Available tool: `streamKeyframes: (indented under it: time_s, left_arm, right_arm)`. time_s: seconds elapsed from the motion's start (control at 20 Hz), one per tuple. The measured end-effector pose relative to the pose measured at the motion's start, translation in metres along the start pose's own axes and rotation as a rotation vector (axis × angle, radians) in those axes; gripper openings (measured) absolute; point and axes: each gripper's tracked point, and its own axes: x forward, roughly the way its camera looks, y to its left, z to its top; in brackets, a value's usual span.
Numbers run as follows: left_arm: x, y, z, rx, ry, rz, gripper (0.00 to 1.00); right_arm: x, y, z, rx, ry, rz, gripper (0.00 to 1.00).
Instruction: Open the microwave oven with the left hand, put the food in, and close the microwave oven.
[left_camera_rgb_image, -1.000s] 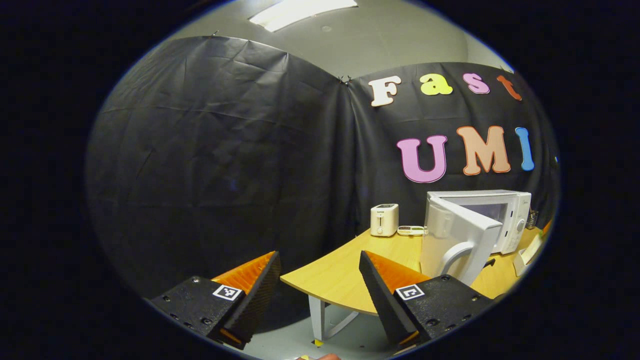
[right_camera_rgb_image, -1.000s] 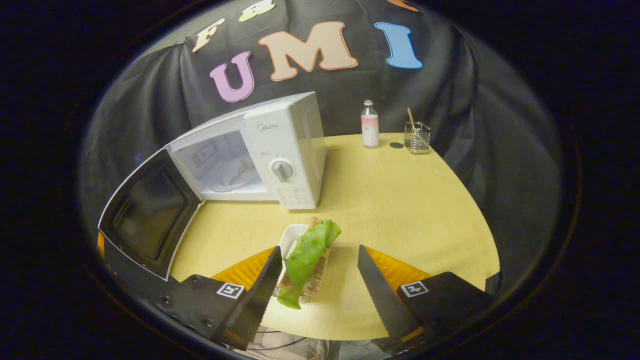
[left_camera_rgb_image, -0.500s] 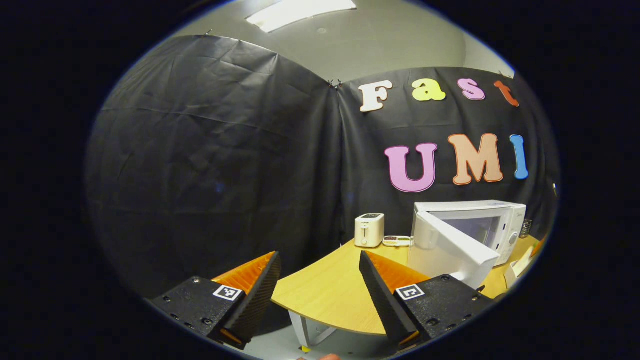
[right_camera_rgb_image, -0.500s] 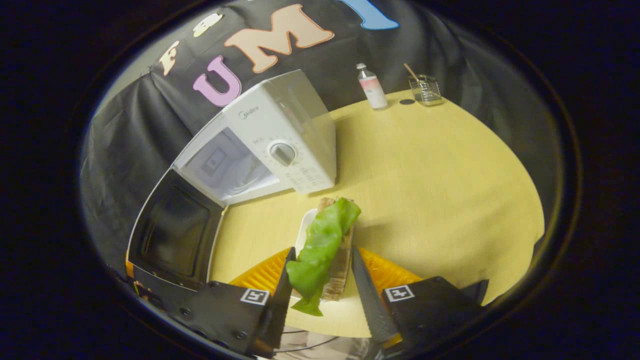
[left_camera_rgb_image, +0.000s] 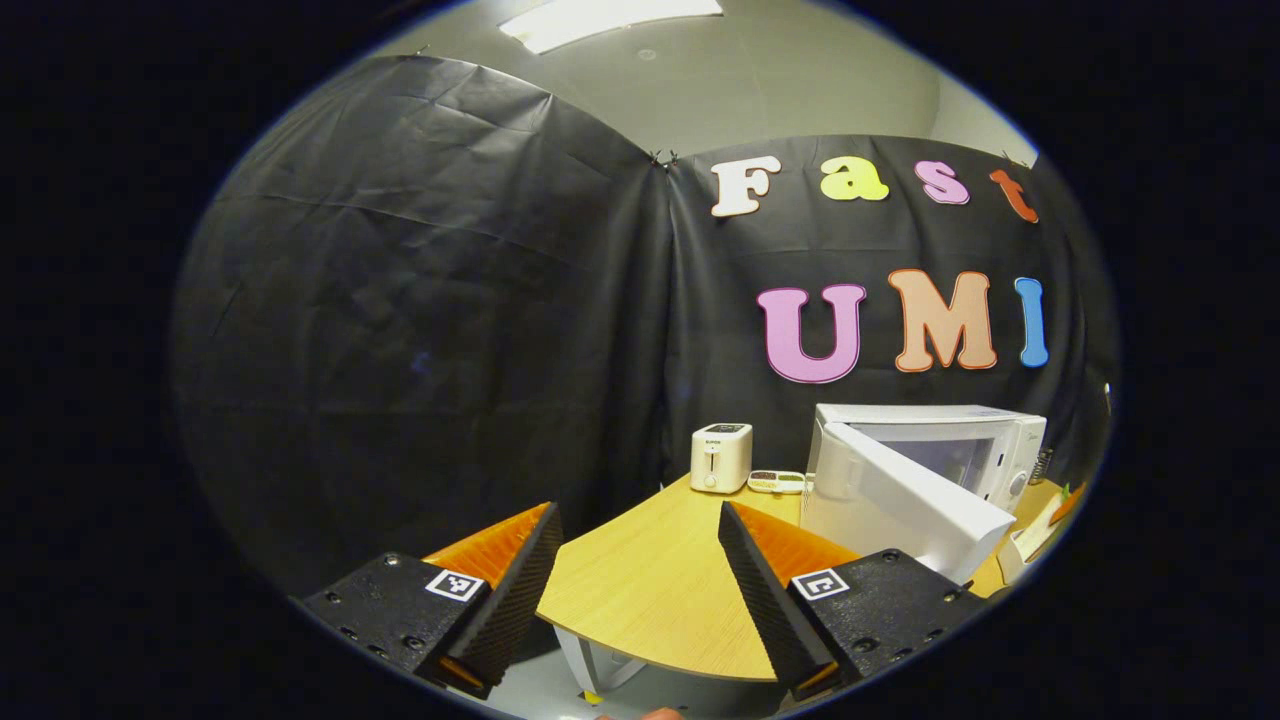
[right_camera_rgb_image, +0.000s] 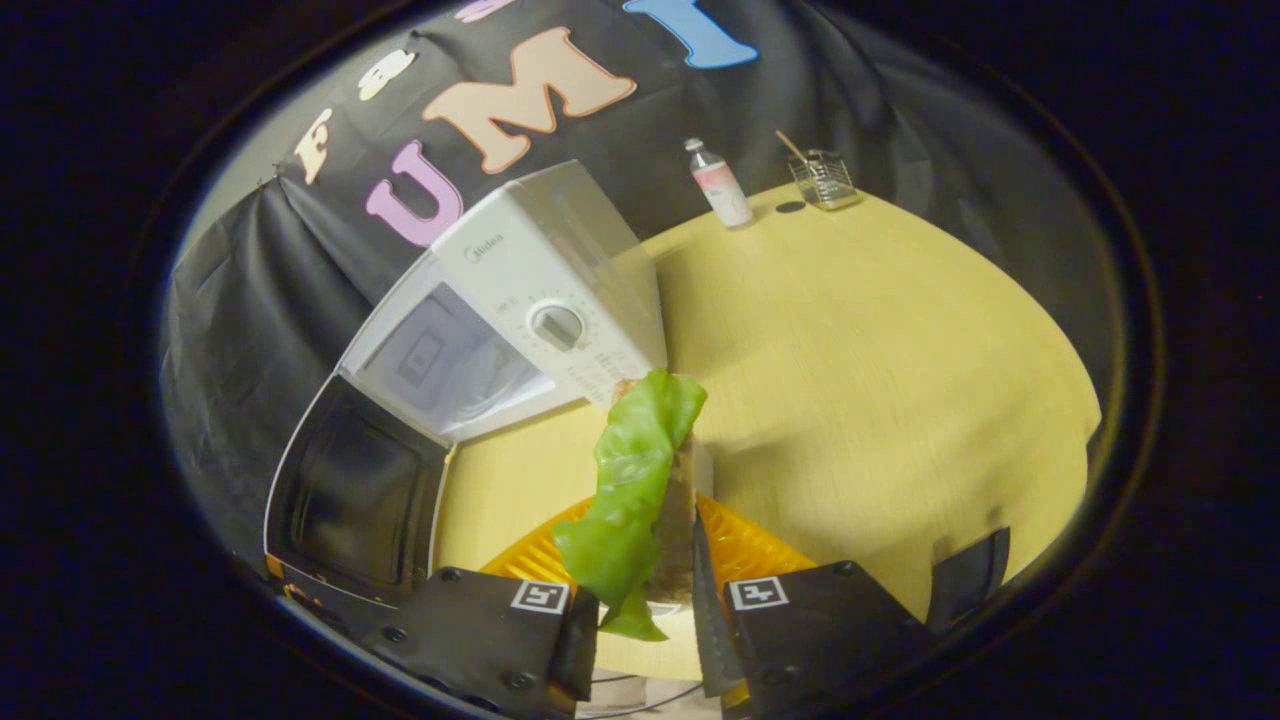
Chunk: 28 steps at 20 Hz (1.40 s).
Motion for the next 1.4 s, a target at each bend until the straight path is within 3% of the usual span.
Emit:
streamKeyframes:
  time_s: [0.25, 0.45, 0.6, 0.75, 1.05, 1.1, 1.15, 1.4]
  left_arm:
    - [-0.001, -0.001, 0.001, 0.011, 0.002, -0.009, 0.96]
    - [-0.006, -0.001, 0.009, 0.014, -0.019, 0.001, 0.96]
    - [-0.006, 0.001, 0.015, 0.014, -0.033, 0.008, 0.96]
    - [-0.011, 0.002, 0.019, 0.019, -0.046, 0.010, 0.96]
    - [-0.014, -0.004, 0.033, 0.024, -0.091, -0.019, 0.96]
    - [-0.013, -0.003, 0.030, 0.029, -0.090, -0.019, 0.94]
    - [-0.013, 0.000, 0.033, 0.036, -0.097, -0.013, 0.96]
    - [-0.013, 0.012, 0.037, 0.059, -0.105, 0.014, 0.96]
  right_arm:
    - [-0.029, 0.026, 0.021, -0.032, -0.221, 0.021, 0.36]
    - [-0.044, 0.060, 0.021, -0.014, -0.371, 0.083, 0.36]
    - [-0.042, 0.087, 0.014, 0.027, -0.476, 0.137, 0.36]
    - [-0.026, 0.113, 0.005, 0.028, -0.563, 0.145, 0.36]
    - [0.032, 0.179, 0.000, 0.054, -0.592, 0.196, 0.36]
    - [0.044, 0.188, 0.002, 0.051, -0.594, 0.193, 0.36]
    - [0.055, 0.194, 0.002, 0.048, -0.599, 0.187, 0.43]
    - [0.110, 0.221, 0.008, 0.109, -0.573, 0.163, 0.43]
